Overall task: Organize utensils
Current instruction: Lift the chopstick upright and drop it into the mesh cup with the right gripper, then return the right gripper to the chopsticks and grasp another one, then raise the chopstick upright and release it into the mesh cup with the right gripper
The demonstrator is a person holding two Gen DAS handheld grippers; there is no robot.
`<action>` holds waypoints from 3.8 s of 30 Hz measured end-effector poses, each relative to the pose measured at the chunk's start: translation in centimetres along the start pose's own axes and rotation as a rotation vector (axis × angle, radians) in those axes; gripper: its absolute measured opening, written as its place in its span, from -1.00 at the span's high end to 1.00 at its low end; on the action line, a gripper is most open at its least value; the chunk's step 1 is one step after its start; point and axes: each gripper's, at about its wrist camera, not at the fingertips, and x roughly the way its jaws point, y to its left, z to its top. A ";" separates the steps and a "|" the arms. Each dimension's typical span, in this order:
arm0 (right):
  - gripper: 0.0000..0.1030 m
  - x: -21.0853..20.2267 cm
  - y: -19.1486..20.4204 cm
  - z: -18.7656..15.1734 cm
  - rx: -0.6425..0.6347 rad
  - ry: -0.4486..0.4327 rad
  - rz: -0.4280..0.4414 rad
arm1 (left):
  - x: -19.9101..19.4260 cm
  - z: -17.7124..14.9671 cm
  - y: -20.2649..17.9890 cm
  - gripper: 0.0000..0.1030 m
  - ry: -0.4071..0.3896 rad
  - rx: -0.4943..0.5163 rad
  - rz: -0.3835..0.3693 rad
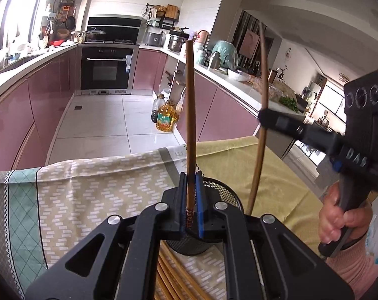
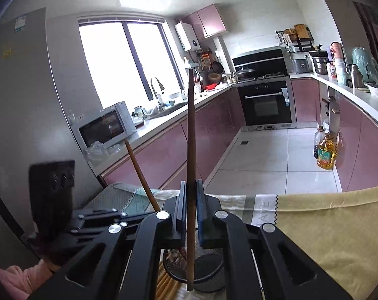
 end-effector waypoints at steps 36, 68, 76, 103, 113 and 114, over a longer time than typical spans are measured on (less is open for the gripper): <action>0.17 3.4 -1.2 -3.8 0.007 0.168 -0.210 | -1.3 -5.5 4.7 0.38 0.042 0.012 0.164; 0.58 8.2 7.2 -17.0 -0.126 0.484 -0.161 | -1.0 -15.1 6.0 0.50 0.284 0.053 0.283; 0.84 8.4 6.3 -16.8 -0.068 0.475 -0.163 | -1.1 -14.9 6.7 0.78 0.269 -0.007 0.283; 0.86 7.3 6.6 -17.2 -0.113 0.532 -0.074 | -1.9 -16.1 4.8 0.83 0.288 0.052 0.196; 0.89 7.7 6.3 -16.9 -0.100 0.521 -0.060 | -0.5 -15.4 4.9 0.84 0.297 0.089 0.213; 0.89 7.4 6.3 -16.7 -0.096 0.508 -0.054 | -0.4 -15.3 4.8 0.85 0.297 0.086 0.219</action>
